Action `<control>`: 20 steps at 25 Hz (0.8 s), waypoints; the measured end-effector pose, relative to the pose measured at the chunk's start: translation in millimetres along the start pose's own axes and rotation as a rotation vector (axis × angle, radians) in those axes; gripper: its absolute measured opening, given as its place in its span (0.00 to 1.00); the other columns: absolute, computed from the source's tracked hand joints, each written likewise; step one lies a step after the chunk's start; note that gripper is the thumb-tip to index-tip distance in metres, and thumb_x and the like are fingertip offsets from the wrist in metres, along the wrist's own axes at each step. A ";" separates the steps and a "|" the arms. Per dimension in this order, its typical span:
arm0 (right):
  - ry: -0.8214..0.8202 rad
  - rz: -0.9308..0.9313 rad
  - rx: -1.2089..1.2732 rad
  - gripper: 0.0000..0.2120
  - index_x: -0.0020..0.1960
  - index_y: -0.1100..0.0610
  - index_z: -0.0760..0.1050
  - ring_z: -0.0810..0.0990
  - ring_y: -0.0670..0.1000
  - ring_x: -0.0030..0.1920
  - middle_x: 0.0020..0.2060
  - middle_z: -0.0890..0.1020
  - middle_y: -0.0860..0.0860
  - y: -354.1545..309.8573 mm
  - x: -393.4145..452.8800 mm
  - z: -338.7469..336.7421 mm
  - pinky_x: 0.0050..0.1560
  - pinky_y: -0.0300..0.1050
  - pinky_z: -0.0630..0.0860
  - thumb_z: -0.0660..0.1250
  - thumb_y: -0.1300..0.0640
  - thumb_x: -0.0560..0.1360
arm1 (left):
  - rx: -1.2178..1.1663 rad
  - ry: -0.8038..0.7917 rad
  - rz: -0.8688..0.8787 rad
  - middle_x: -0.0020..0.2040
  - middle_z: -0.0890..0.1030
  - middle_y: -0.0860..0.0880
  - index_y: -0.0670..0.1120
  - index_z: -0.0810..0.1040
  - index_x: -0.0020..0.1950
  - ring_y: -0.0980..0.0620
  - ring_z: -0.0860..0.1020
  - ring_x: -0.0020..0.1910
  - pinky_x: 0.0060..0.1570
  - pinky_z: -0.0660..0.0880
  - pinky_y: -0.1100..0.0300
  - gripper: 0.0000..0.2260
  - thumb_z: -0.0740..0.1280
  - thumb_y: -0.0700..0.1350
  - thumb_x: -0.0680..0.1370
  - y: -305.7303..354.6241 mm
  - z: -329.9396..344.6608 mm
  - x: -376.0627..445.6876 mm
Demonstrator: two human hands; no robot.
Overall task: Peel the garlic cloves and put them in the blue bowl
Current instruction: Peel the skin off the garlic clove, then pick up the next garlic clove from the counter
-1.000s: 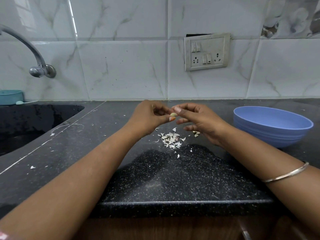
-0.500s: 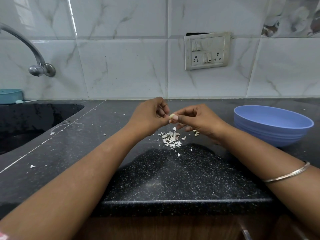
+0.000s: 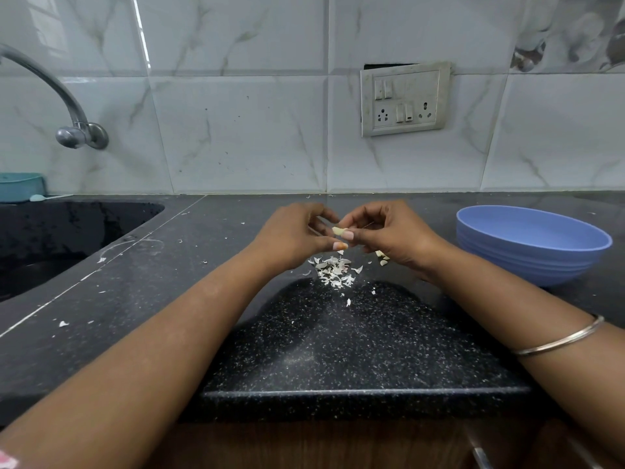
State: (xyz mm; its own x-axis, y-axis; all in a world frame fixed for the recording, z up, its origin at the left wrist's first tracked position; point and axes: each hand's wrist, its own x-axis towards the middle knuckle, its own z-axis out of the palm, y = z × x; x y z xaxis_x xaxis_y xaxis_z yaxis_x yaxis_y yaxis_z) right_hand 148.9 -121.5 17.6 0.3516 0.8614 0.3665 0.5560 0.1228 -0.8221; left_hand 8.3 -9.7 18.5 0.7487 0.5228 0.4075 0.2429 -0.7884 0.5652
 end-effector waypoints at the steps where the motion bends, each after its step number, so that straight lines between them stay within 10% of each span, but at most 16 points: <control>1: 0.004 0.000 -0.013 0.03 0.44 0.59 0.80 0.76 0.38 0.30 0.33 0.80 0.51 -0.2 0.0 0.2 0.33 0.35 0.73 0.72 0.64 0.71 | -0.029 0.010 0.016 0.43 0.84 0.51 0.50 0.81 0.53 0.58 0.81 0.42 0.47 0.78 0.60 0.15 0.76 0.50 0.69 1.5 -0.2 -0.5; 4: 0.009 0.006 -0.030 0.04 0.43 0.58 0.79 0.77 0.39 0.30 0.33 0.80 0.51 -1.0 -0.7 1.3 0.33 0.36 0.73 0.73 0.64 0.71 | -0.079 0.039 0.030 0.38 0.84 0.50 0.49 0.83 0.46 0.65 0.77 0.31 0.33 0.72 0.70 0.07 0.74 0.49 0.70 4.5 -1.8 -1.3; 9: 0.012 -0.006 0.056 0.04 0.44 0.58 0.77 0.79 0.41 0.33 0.35 0.79 0.53 -3.0 -1.8 1.5 0.34 0.36 0.75 0.72 0.64 0.72 | -0.539 0.030 -0.142 0.42 0.84 0.39 0.42 0.82 0.47 0.51 0.82 0.39 0.44 0.78 0.58 0.05 0.72 0.40 0.73 2.3 -3.7 -3.8; 20: -0.019 0.011 0.248 0.06 0.47 0.63 0.77 0.83 0.47 0.39 0.39 0.82 0.57 -1.4 -2.3 -1.0 0.43 0.39 0.80 0.72 0.65 0.70 | -0.872 -0.026 -0.233 0.37 0.84 0.46 0.40 0.81 0.46 0.55 0.83 0.38 0.39 0.79 0.66 0.05 0.71 0.36 0.72 1.6 -6.9 -3.7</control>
State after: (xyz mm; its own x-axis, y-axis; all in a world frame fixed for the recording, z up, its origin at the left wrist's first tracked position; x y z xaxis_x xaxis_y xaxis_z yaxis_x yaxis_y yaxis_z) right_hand 148.1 -124.2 18.3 0.3411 0.8723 0.3504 0.3491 0.2285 -0.9088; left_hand 1.7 -10.7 22.8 0.7554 0.6226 0.2044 -0.1559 -0.1323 0.9789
